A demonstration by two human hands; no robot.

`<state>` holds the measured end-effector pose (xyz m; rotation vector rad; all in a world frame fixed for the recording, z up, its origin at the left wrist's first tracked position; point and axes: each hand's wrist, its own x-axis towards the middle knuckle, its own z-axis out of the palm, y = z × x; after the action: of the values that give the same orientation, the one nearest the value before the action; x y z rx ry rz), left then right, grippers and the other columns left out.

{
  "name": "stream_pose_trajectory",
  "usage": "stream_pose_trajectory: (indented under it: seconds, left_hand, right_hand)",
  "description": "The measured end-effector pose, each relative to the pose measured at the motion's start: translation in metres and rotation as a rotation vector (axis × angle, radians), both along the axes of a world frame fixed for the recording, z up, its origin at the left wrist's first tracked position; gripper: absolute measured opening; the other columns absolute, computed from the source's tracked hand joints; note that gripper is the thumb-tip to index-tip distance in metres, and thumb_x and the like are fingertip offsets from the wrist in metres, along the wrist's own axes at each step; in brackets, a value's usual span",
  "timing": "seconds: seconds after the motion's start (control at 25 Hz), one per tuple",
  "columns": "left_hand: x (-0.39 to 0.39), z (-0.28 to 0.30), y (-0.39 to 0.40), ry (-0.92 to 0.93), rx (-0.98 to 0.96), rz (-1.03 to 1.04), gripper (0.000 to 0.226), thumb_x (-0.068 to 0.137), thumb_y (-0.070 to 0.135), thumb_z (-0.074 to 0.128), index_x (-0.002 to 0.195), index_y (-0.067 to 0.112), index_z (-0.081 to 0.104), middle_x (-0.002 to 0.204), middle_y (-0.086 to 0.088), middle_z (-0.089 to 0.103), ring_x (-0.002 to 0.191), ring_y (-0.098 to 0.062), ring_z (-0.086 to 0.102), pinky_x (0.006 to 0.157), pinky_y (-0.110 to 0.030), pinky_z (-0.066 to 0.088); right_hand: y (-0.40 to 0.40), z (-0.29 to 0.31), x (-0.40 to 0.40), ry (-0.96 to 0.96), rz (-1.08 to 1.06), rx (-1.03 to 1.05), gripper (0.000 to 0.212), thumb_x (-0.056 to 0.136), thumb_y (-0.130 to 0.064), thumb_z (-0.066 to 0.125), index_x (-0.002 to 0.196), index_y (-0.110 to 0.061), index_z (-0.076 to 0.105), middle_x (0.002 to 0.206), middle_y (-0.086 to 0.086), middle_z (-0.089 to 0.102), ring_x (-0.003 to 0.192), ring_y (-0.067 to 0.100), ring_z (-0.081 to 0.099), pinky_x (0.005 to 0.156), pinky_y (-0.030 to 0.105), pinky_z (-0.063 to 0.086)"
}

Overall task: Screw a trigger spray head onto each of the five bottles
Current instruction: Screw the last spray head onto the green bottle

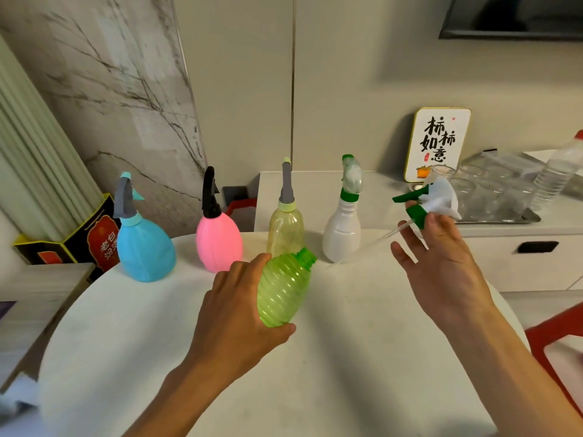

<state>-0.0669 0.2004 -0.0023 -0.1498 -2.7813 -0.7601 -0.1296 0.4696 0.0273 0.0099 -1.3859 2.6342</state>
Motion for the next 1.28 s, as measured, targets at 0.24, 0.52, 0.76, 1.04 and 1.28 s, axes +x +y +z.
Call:
stream_pose_trajectory:
  seconds: [0.24,0.52,0.76,1.04,1.28]
  left_hand:
    - [0.001,-0.002,0.004,-0.024,-0.096,-0.030,0.100,0.057,0.053,0.081,0.141,0.035,0.030,0.124,0.010,0.047,0.109,-0.016,0.043,0.087,-0.036,0.043]
    - [0.005,-0.001,0.004,0.009,-0.091,-0.061,0.101,0.056,0.053,0.080,0.142,0.036,0.029,0.124,0.011,0.047,0.109,-0.016,0.043,0.087,-0.035,0.043]
    - [0.005,0.000,0.005,0.039,-0.090,-0.081,0.099,0.056,0.054,0.079,0.140,0.038,0.029,0.121,0.014,0.046,0.108,-0.014,0.043,0.086,-0.035,0.042]
    - [0.005,0.002,0.002,0.075,-0.068,-0.105,0.098,0.061,0.048,0.082,0.143,0.031,0.031,0.126,0.010,0.045,0.113,-0.013,0.039,0.092,-0.034,0.040]
    - [0.008,-0.001,-0.002,0.066,-0.072,-0.123,0.096,0.066,0.043,0.081,0.144,0.032,0.027,0.130,0.008,0.041,0.119,-0.014,0.035,0.096,-0.036,0.038]
  right_hand:
    - [0.003,-0.001,0.000,-0.028,-0.044,-0.015,0.018,0.080,-0.034,0.068,0.098,-0.033,0.064,0.115,-0.014,0.072,0.110,0.013,0.061,0.090,0.039,0.044]
    - [-0.014,-0.009,0.004,-0.067,0.039,0.021,0.038,0.078,-0.034,0.069,0.114,-0.027,0.062,0.114,-0.010,0.073,0.109,0.014,0.062,0.091,0.039,0.045]
    - [-0.038,-0.019,0.011,-0.035,0.153,0.099,0.029,0.077,-0.028,0.074,0.105,-0.027,0.066,0.117,-0.003,0.073,0.099,0.011,0.067,0.086,0.038,0.043]
    - [-0.059,-0.023,0.021,0.001,0.238,0.377,0.079,0.072,-0.017,0.079,0.134,-0.051,0.045,0.122,0.009,0.069,0.090,0.013,0.069,0.070,0.021,0.052]
    - [-0.056,-0.018,0.021,0.215,0.341,0.594,0.034,0.085,-0.007,0.070,0.109,-0.029,0.060,0.111,0.016,0.072,0.091,0.028,0.061,0.080,0.034,0.048]
